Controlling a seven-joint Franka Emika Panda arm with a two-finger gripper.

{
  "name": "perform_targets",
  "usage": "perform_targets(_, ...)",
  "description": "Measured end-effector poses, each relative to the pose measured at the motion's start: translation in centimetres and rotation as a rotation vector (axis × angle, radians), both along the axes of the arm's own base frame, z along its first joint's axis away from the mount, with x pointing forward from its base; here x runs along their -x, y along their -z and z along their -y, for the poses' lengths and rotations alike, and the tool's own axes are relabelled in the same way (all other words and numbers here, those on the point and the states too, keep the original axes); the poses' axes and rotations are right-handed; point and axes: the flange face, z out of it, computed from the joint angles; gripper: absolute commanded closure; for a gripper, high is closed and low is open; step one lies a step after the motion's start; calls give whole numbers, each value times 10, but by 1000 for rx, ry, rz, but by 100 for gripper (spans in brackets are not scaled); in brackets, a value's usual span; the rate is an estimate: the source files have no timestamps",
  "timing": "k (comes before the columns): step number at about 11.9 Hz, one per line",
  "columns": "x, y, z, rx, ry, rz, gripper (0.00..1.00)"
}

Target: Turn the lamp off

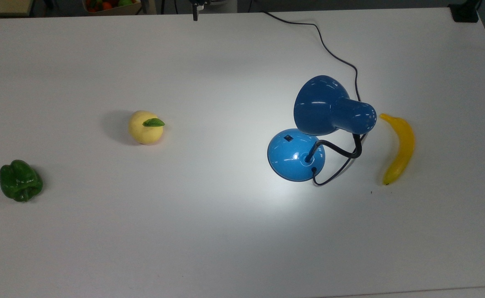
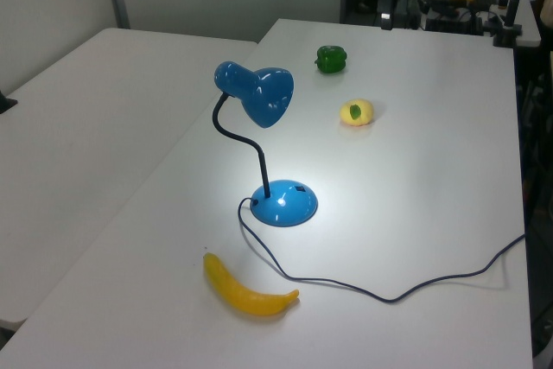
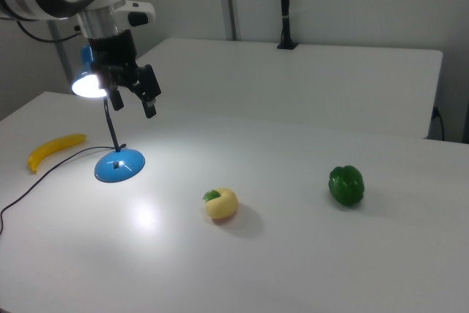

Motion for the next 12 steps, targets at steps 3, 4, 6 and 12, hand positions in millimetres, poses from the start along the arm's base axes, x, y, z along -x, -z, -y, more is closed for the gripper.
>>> perform_targets(3, 0, 0, 0, 0, 1, 0, 0)
perform_targets(4, 0, 1, 0, 0, 1, -1, 0)
perform_targets(6, -1, 1, 0, 0, 1, -2, 0)
perform_targets(12, -1, 2, 0, 0, 1, -4, 72)
